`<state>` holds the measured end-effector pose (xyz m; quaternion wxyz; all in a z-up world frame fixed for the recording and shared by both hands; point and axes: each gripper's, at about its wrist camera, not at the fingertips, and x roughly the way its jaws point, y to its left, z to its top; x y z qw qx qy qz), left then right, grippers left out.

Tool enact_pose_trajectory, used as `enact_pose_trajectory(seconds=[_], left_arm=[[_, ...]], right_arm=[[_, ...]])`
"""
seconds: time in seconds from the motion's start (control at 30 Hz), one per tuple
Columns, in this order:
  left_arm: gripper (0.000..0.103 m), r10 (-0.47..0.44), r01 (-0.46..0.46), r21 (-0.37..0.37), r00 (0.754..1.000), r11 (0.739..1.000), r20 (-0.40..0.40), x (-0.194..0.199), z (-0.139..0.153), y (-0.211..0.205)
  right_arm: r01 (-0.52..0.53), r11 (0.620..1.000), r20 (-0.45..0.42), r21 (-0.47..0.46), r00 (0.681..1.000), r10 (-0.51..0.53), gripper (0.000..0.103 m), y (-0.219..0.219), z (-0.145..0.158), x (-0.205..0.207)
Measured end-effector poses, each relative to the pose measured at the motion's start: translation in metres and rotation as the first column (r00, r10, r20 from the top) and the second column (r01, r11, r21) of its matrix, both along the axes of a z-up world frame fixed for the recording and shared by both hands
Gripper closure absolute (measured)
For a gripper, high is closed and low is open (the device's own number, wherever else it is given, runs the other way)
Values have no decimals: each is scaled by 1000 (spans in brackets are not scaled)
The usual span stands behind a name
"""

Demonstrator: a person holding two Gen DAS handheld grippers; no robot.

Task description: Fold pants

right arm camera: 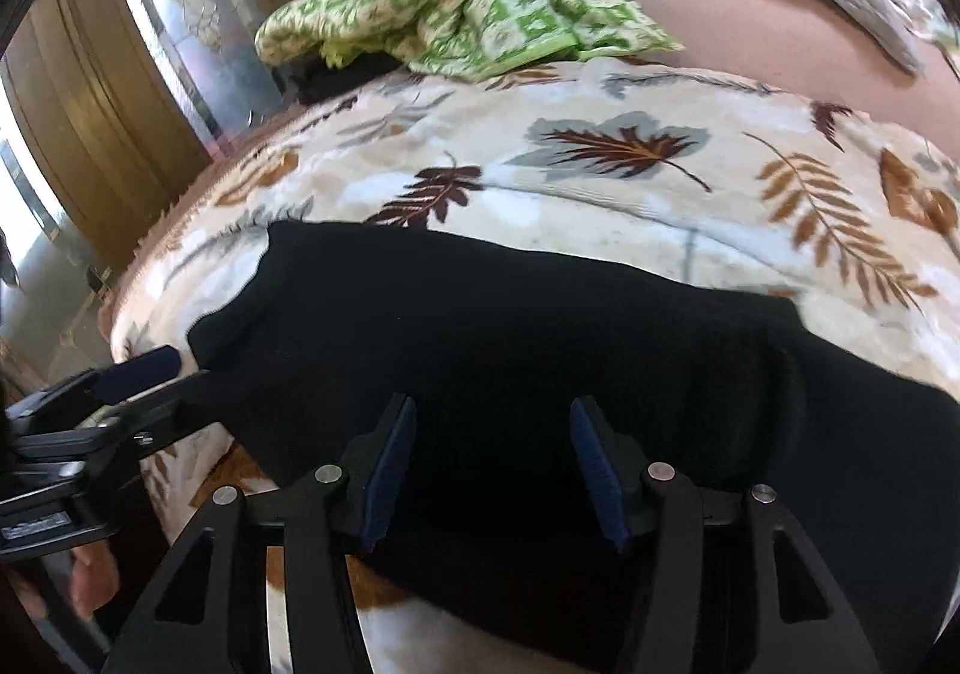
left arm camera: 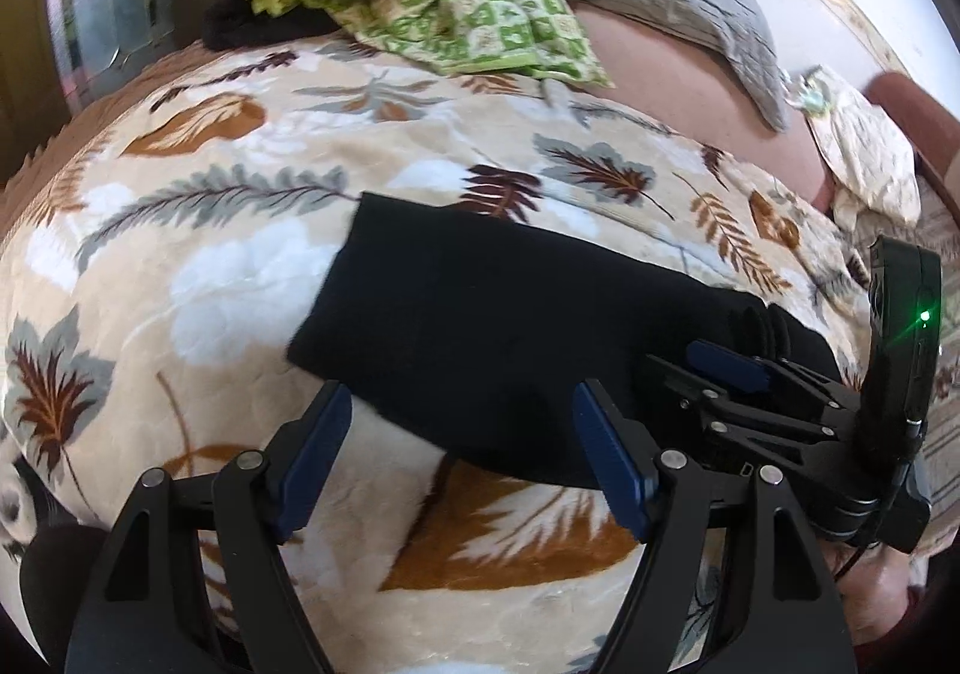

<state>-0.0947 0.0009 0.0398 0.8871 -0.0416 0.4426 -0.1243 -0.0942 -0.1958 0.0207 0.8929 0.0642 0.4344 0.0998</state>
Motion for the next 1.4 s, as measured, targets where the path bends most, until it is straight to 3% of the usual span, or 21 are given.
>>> enact_pose_trajectory(seconds=[0.3,0.43,0.67,0.83,1.4], left_arm=[[22,141,-145,-98,989,985,-47,-4,-7,40],[21,166,-174,-90,982,981,-90,3,-19,44],[20,173,-190,-122,976,974,-135,10,-31,45],[17,179,-193,-108,976,975,-125,15,-33,42],[1,163,-172,-92,982,981,-97,27,-36,33]], right_arm=[[-83,996,30,11,996,83,46,28,17,29],[-117,993,55,4,992,116,36,42,23,43],[-192,980,32,-59,981,194,33,67,18,65],[-224,972,28,-68,974,227,27,74,18,78],[-371,923,-29,-105,929,370,25,98,4,110]])
